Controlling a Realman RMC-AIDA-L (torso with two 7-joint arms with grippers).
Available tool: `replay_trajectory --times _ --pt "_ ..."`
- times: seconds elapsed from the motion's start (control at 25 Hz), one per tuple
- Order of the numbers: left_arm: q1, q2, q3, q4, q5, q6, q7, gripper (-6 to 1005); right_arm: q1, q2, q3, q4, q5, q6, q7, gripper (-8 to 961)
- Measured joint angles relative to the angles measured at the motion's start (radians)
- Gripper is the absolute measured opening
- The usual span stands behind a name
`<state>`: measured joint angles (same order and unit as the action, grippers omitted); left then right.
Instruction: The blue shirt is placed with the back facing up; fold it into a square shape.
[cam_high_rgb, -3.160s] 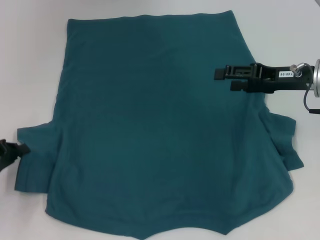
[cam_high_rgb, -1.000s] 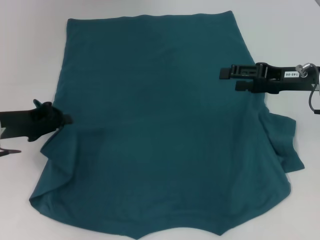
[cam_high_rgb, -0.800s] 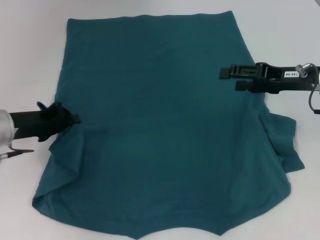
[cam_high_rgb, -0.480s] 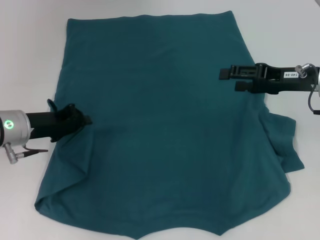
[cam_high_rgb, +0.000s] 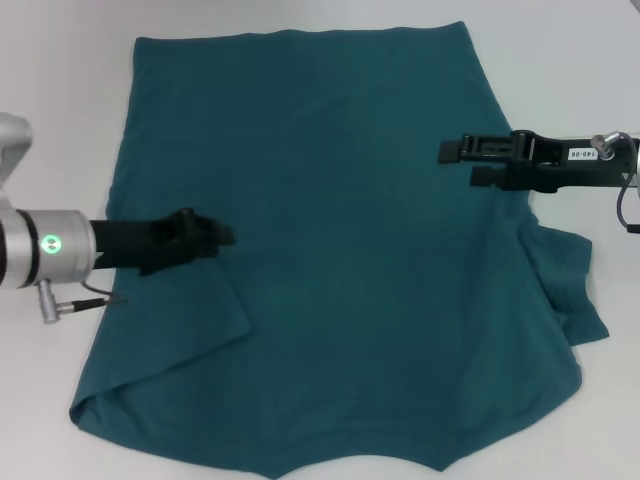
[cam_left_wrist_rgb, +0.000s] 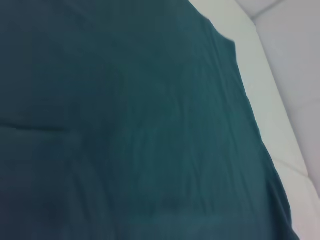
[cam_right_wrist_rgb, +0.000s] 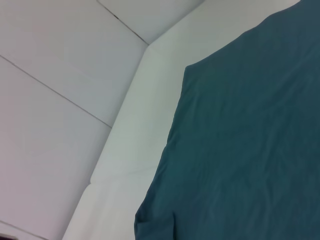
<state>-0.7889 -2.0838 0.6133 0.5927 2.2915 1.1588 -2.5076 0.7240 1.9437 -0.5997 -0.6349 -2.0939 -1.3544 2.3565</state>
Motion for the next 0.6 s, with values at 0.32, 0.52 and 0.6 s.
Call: replay_trajectory --times 0.32,0.52,0.6 --pt "0.042 0.003 0.005 0.012 -0.168 0.064 0.087 406 -0.003 0.000 0.002 0.000 -0.001 0.000 -0.006 913" --pt "0.120 0.018 0.005 0.020 -0.216 0.124 0.200 524 -0.006 -0.001 -0.005 -0.003 -0.006 -0.003 -0.030 912" --pt "0.157 0.018 0.006 0.029 -0.241 0.191 0.349 540 -0.010 -0.001 -0.005 -0.008 -0.006 -0.008 -0.041 912"
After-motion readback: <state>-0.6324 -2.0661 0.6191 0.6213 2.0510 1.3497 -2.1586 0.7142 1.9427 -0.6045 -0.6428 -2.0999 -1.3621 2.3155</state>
